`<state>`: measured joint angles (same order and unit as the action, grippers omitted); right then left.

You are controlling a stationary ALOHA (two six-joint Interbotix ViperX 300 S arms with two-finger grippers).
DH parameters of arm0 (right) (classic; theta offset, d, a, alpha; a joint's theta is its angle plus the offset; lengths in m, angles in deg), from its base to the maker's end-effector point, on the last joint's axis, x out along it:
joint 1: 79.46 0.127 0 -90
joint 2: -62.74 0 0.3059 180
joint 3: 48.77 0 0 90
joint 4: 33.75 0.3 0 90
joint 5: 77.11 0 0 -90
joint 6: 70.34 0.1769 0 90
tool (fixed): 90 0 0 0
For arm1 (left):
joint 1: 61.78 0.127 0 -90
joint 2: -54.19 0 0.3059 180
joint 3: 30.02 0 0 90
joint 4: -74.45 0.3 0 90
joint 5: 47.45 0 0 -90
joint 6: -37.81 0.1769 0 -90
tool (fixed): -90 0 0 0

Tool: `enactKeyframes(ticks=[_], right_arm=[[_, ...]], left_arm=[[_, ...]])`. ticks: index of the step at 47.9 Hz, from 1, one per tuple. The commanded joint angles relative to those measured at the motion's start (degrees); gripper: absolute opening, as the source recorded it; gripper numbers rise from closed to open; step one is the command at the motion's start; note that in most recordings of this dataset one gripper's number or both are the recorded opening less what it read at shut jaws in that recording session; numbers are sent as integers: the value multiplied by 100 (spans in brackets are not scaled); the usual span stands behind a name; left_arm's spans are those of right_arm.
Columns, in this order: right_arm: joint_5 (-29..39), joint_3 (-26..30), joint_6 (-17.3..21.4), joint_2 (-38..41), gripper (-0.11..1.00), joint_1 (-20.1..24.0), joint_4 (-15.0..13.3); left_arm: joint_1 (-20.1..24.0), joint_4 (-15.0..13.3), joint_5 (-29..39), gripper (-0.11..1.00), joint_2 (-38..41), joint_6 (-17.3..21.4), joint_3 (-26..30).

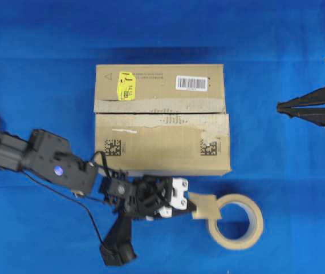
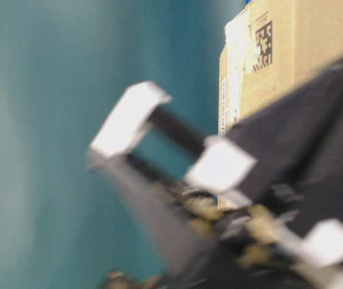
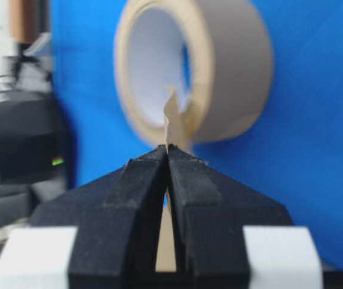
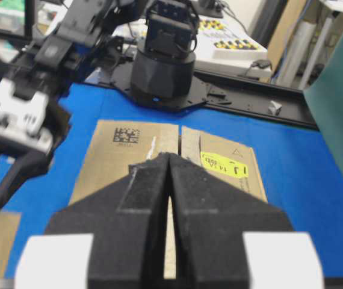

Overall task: Apply tape along the seams of the closed cardboard box to seal it securely.
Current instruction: 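Carry the tape end up and press it onto the box's top seam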

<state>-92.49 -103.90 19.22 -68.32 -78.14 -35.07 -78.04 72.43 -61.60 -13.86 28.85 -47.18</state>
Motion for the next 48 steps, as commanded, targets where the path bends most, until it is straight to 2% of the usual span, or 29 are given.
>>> enactKeyframes(ticks=[1, 12, 26, 34, 48], right_arm=[[-26, 141, 18, 0, 0, 9, -9], [229, 413, 9, -9, 0, 9, -9], [316, 677, -70, 105, 0, 9, -9], [299, 686, -132, 193, 0, 9, -9], [220, 703, -185, 360, 0, 9, -18]], left_arm=[[97, -9, -18, 2, -519, 281, -35], [431, -9, -18, 2, -1187, 1257, -387], [1099, 0, -18, 2, -1802, 2162, -853], [1450, 0, -18, 2, -2039, 2329, -1055], [1811, 0, 149, 2, -2048, 2338, -1063]])
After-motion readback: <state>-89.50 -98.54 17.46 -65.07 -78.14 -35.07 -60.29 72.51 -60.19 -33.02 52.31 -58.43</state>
